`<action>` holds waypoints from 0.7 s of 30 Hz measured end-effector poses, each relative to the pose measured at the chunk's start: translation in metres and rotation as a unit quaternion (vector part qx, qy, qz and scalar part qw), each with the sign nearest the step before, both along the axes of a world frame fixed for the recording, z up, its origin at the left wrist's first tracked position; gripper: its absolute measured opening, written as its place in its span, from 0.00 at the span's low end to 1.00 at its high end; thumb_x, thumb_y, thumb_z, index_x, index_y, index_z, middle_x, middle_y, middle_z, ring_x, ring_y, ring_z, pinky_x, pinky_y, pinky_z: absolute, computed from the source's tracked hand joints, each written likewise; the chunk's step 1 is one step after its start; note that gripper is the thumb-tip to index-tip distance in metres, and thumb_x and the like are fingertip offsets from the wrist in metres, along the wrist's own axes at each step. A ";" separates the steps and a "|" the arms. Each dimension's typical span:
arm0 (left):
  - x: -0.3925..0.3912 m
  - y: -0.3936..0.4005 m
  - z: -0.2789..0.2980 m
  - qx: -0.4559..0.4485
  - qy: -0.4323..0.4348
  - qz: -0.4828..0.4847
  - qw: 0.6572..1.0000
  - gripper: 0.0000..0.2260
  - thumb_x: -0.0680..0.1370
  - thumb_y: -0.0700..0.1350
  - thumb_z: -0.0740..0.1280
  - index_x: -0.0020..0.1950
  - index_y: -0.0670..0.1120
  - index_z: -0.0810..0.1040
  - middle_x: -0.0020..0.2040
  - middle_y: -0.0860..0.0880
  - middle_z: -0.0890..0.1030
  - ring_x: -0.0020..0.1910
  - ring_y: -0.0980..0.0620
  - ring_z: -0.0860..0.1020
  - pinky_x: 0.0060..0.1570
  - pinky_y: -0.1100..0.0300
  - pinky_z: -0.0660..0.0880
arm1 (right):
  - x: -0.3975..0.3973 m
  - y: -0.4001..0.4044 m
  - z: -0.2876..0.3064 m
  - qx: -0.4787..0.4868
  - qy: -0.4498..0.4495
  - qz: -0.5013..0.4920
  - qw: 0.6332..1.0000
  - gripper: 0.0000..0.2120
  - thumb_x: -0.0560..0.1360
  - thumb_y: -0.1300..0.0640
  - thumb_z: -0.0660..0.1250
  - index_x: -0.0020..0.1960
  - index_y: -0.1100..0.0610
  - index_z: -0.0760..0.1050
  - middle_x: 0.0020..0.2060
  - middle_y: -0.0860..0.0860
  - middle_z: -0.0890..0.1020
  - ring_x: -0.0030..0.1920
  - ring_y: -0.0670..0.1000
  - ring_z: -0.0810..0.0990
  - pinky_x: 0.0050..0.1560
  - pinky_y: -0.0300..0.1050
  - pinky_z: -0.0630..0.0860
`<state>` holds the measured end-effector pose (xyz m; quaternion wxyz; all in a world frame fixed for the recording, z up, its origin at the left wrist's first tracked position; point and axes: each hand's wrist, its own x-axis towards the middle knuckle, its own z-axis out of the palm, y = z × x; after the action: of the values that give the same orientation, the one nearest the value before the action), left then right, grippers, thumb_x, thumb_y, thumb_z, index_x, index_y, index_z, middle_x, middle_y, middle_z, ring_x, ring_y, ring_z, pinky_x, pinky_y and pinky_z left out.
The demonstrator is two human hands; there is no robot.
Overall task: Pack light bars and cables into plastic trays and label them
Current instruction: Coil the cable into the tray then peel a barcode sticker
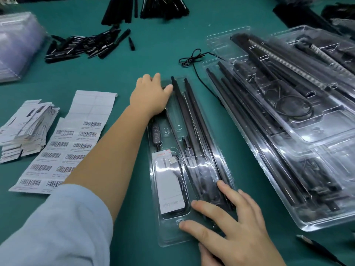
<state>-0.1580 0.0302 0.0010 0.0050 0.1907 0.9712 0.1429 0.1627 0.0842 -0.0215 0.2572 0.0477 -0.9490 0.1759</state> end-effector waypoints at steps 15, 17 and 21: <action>-0.061 -0.017 0.039 -0.024 -0.106 -0.015 0.994 0.17 0.79 0.53 0.64 0.58 0.42 0.80 0.56 0.43 0.81 0.54 0.43 0.78 0.55 0.55 0.71 | -0.002 -0.003 -0.001 -0.007 0.002 -0.016 1.000 0.15 0.61 0.52 0.63 0.45 0.38 0.78 0.50 0.40 0.80 0.63 0.57 0.71 0.59 0.62 0.66; -0.064 -0.015 0.049 -0.086 -0.117 -0.012 0.989 0.16 0.78 0.52 0.62 0.48 0.39 0.81 0.44 0.40 0.81 0.40 0.42 0.78 0.46 0.55 0.73 | -0.002 -0.002 0.000 -0.002 -0.006 -0.011 1.000 0.15 0.60 0.52 0.62 0.44 0.38 0.78 0.50 0.40 0.81 0.62 0.57 0.71 0.58 0.63 0.67; -0.062 -0.010 0.056 -0.153 -0.109 -0.027 0.982 0.17 0.79 0.50 0.58 0.53 0.39 0.78 0.49 0.39 0.80 0.45 0.41 0.78 0.51 0.51 0.74 | -0.003 0.002 0.004 0.002 -0.015 0.003 1.000 0.16 0.59 0.52 0.63 0.43 0.38 0.80 0.50 0.40 0.81 0.62 0.57 0.71 0.57 0.63 0.70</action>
<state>-0.2203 0.0204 0.0573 0.1441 0.1968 0.9697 0.0122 0.1593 0.0860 -0.0175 0.2418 0.0487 -0.9530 0.1759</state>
